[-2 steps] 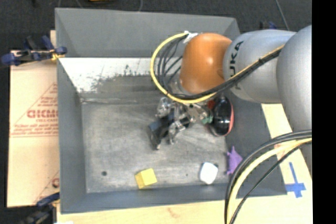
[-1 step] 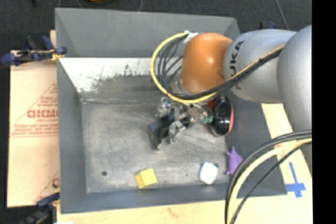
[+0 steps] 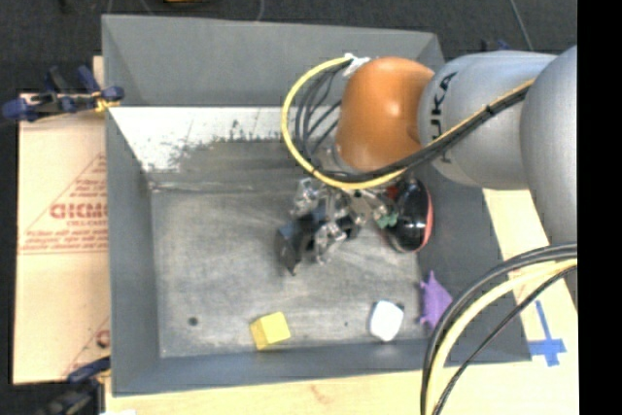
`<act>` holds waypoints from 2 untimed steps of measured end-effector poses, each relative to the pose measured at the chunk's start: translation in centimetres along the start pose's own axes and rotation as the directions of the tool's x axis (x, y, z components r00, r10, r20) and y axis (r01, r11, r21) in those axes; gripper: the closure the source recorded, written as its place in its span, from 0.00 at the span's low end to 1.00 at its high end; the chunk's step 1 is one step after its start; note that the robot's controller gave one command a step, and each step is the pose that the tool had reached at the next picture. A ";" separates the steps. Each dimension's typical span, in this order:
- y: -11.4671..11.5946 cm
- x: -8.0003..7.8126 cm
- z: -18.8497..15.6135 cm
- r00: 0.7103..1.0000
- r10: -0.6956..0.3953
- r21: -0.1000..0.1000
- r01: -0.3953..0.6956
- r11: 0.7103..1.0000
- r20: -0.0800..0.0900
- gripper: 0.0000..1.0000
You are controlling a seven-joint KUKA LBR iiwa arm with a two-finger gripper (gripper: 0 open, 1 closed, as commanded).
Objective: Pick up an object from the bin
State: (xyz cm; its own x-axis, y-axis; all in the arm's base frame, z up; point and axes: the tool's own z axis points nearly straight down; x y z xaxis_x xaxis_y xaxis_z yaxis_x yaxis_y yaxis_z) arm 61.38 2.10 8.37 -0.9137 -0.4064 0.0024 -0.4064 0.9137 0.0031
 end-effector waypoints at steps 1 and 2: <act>0.0 0.1 -2.2 1.000 0.002 0.000 -0.002 1.000 -0.004 1.00; 0.0 0.0 -3.8 1.000 0.003 0.003 -0.003 1.000 0.002 1.00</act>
Offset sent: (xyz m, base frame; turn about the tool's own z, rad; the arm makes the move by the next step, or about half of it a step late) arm -0.0001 -0.0001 0.0462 0.0000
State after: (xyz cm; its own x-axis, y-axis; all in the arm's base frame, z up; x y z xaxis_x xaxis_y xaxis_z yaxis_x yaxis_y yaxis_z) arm 61.42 2.05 12.19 -0.9148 -0.4040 0.0003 -0.4040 0.9148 0.0001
